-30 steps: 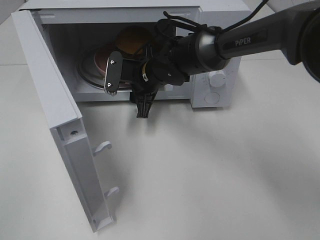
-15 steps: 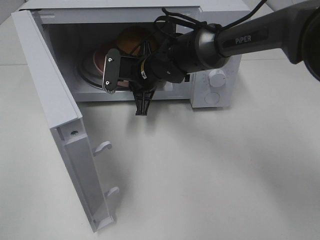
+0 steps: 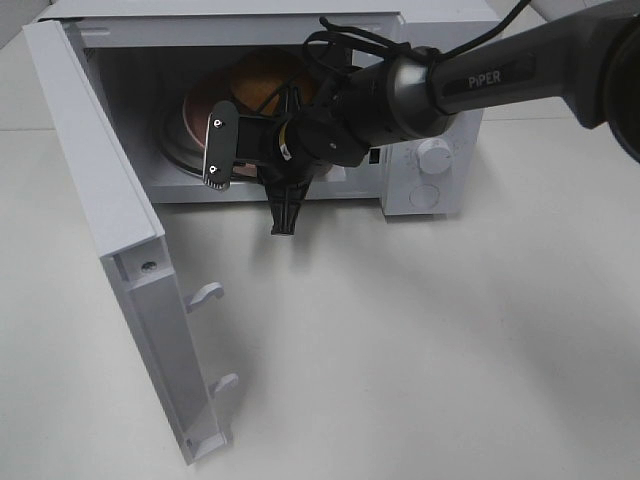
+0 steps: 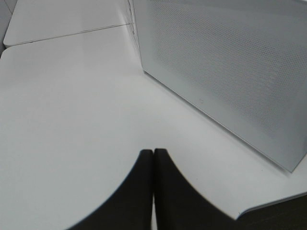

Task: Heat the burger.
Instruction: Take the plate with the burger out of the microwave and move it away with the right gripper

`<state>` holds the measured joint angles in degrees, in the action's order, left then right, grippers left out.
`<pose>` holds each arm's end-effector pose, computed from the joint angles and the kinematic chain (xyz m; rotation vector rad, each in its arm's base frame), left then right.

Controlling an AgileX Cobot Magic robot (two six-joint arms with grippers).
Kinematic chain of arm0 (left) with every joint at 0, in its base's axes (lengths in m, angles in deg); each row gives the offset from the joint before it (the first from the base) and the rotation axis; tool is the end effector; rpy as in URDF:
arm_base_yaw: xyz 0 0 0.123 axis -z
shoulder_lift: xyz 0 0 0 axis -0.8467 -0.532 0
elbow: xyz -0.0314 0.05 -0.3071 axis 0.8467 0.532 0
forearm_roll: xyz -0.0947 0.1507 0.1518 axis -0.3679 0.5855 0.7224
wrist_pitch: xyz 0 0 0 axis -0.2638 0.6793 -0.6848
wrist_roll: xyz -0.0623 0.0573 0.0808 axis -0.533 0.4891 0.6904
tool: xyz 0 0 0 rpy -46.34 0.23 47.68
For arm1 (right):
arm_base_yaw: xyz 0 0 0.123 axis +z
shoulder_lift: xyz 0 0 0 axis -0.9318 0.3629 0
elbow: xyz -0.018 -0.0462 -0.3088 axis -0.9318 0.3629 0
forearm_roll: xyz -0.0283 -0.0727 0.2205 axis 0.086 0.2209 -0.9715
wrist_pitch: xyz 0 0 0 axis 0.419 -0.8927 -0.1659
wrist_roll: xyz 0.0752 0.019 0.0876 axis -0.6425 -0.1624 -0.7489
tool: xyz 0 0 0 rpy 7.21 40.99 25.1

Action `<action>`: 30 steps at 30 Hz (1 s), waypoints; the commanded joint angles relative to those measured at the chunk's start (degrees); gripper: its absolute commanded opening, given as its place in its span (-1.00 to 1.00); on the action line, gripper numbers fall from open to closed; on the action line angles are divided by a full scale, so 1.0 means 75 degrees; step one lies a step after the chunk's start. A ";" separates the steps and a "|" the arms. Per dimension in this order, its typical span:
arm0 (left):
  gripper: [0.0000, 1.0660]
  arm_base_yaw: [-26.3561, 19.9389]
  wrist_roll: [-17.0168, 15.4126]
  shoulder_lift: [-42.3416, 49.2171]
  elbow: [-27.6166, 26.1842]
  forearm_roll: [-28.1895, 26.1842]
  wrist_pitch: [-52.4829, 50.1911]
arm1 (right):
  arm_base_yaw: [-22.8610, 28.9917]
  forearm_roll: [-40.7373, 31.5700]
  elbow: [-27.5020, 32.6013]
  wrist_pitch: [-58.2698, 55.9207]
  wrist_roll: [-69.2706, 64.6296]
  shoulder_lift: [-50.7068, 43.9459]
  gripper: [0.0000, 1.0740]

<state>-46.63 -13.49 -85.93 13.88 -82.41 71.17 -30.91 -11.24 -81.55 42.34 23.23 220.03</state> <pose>-0.0252 0.0044 0.2580 0.2973 2.0052 -0.0689 0.4230 0.3167 0.1367 -1.7492 1.5146 -0.3092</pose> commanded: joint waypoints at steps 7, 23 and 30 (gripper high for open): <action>-1.00 -0.0015 -0.0031 0.0153 0.0023 -0.0008 -0.0107 | -0.0061 -0.0176 0.0099 -0.0405 0.0038 -0.0451 -1.00; -1.00 -0.0015 -0.0031 0.0153 0.0023 -0.0008 -0.0107 | 0.0115 -0.0176 0.1719 -0.0344 0.1788 -0.1704 -1.00; -1.00 -0.0015 -0.0023 0.0153 0.0023 -0.0008 -0.0107 | 0.0199 -0.0176 0.2483 -0.0275 0.2605 -0.2422 -1.00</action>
<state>-46.63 -13.49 -85.93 13.88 -82.41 71.17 -29.13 -13.07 -63.85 40.22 41.96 204.22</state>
